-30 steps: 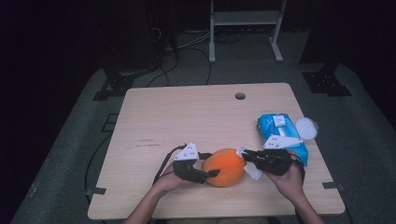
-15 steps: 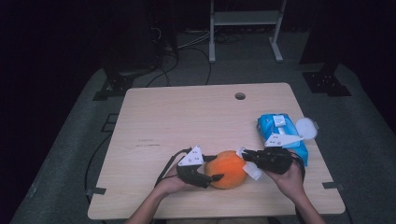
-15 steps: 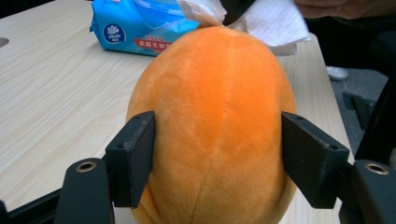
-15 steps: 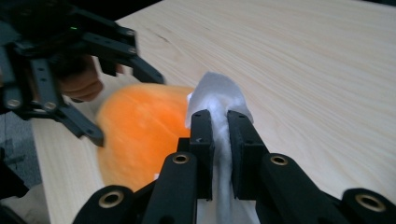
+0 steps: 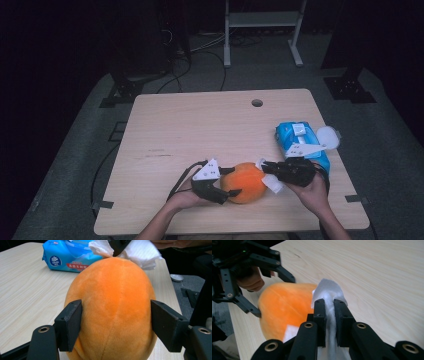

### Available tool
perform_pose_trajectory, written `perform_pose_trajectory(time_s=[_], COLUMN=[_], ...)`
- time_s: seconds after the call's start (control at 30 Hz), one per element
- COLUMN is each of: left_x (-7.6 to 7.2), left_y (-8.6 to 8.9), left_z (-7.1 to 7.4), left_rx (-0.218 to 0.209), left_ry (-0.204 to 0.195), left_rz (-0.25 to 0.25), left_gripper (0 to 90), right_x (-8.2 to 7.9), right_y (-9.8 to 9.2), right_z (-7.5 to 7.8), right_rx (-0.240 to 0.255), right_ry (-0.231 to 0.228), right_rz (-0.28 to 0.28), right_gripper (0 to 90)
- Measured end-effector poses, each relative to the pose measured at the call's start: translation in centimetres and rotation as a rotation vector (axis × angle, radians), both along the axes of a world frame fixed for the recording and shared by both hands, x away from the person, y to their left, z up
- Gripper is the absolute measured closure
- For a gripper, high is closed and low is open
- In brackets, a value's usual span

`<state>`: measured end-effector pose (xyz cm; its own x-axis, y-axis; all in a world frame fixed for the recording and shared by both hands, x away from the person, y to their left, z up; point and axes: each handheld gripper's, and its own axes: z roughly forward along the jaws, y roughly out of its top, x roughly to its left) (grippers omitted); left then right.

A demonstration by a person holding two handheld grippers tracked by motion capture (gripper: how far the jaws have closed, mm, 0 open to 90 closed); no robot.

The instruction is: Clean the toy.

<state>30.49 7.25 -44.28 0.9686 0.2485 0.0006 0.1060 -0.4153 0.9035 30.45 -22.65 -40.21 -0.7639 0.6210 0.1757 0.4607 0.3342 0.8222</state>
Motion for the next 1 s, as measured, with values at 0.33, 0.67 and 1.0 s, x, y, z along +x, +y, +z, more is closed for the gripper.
perform_pose_trajectory(time_s=[0.33, 0.67, 1.0], left_x=[-0.8, -0.5, 0.3], left_y=[-1.0, -0.5, 0.4], left_z=[0.2, 0.2, -0.1], left_rx=[0.023, 0.028, 0.008], left_ry=[-0.042, -0.036, 0.017], left_rz=[-0.034, -0.030, 0.015], left_gripper=[26.0, 26.7, 26.7], right_x=[-0.5, 0.4, 0.0], right_y=[1.8, -1.0, -1.6], right_z=[1.2, -0.4, 0.1], right_rx=[0.021, 0.046, 0.041], right_ry=[-0.028, 0.048, 0.037], right_rz=[0.047, -0.005, 0.001], right_gripper=[80.1, 80.2, 80.3])
